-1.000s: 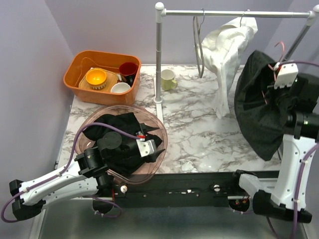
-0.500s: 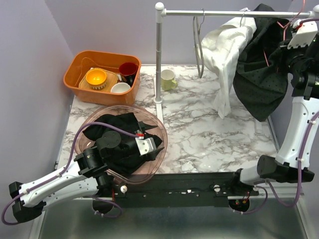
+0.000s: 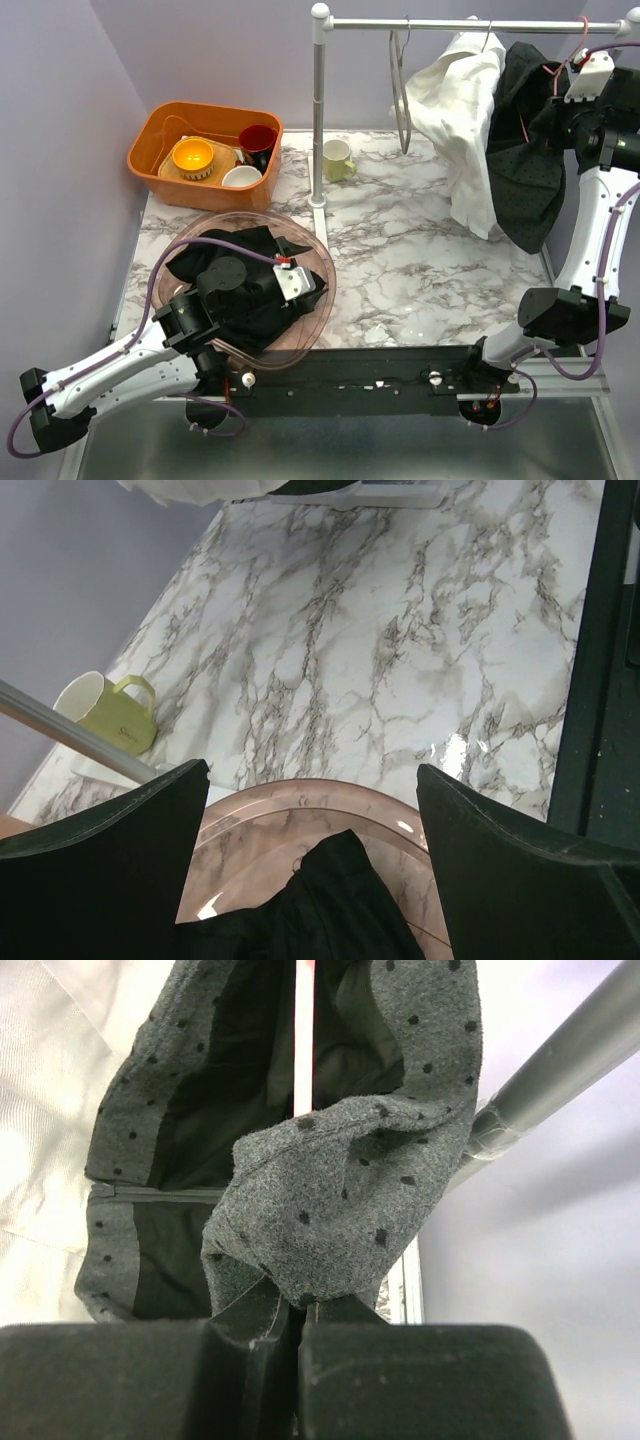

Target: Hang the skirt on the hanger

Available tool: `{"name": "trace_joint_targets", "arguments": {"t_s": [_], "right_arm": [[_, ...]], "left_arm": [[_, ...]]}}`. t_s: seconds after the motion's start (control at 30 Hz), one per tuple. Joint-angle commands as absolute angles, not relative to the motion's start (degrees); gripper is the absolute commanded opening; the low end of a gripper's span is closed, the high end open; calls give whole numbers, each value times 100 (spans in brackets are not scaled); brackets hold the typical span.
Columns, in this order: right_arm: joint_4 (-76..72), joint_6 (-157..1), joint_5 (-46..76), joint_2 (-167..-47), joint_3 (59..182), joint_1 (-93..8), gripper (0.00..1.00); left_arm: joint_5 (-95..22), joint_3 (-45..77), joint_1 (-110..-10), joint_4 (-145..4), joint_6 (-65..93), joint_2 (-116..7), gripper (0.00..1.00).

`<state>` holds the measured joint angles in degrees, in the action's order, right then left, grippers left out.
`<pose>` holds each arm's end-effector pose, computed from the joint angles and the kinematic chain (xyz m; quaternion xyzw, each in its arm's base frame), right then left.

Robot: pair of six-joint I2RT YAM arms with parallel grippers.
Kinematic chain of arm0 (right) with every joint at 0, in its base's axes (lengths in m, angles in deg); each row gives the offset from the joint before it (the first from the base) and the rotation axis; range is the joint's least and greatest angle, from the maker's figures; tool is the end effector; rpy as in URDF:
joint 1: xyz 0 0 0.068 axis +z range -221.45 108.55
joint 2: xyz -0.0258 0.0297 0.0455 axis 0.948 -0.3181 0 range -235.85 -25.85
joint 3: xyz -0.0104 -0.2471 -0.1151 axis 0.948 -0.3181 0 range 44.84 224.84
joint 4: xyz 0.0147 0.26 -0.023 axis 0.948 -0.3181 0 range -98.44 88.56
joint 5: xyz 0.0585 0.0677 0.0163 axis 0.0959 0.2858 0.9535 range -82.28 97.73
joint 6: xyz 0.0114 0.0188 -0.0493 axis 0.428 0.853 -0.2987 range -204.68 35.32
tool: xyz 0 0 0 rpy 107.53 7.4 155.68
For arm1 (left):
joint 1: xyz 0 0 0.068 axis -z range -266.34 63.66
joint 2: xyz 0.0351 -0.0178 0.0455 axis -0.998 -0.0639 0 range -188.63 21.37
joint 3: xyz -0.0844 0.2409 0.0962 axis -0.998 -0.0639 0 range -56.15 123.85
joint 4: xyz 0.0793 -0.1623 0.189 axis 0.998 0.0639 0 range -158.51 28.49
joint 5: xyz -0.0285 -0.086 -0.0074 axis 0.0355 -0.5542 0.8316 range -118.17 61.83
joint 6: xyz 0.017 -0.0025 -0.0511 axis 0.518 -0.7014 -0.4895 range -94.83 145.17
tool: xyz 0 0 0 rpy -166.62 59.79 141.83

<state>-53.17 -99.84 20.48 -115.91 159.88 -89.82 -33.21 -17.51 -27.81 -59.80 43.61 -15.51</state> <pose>0.3006 -0.0915 0.4863 -0.0345 0.8475 -0.0598 0.5263 0.0811 -0.1386 0.3261 0.4883 0.5674 -0.2579 0.6109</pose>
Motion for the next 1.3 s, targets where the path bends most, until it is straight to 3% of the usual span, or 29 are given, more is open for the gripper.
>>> {"name": "trace_joint_targets", "arguments": {"t_s": [0.0,0.07,0.1,0.17,0.27,0.3,0.4,0.5,0.77,0.8,1.0,1.17,1.27], "right_arm": [[-4952,-10103,2328,-11278,15866,-9061,12],[-4926,-10146,2372,-11146,15770,-9096,15],[-4917,-10164,2372,-11102,15708,-9105,26],[-4934,-10226,2442,-10944,15673,-9158,32],[-5005,-10270,2565,-10760,15672,-9272,50],[-5031,-10305,2618,-10715,15681,-9307,61],[-5119,-10366,2758,-10452,15707,-9456,75],[-5189,-10454,2873,-10093,15602,-9544,83],[-5988,-11130,3934,-8634,15234,-9544,96],[-6128,-11384,4502,-8484,14885,-9544,100],[-7245,-12571,6508,-7148,13109,-9544,100],[-7500,-13160,7293,-6462,11455,-9544,100],[-7553,-13477,7496,-6390,10832,-9536,100]], "left_arm": [[-3529,-1704,-3105,-6209,4003,-1668,98],[-3661,-1677,-3271,-6297,3784,-1747,98],[-3670,-1651,-3316,-6323,3705,-1782,98],[-3688,-1581,-3404,-6341,3398,-1905,98],[-3626,-1511,-3518,-6376,2967,-2002,99],[-3548,-1493,-3536,-6341,2583,-2020,99],[-3354,-1440,-3536,-6166,1774,-1985,99],[-2899,-1378,-3545,-5789,1122,-1871,99],[-1694,-922,-3545,-4031,-1162,-2159,99],[-1553,-834,-3553,-3847,-1357,-2239,99],[-138,-561,-3554,-2590,-2623,-2942,93],[951,-604,-3615,-2360,-3081,-3714,92],[874,-649,-3940,-2613,-3029,-4250,91]]}}
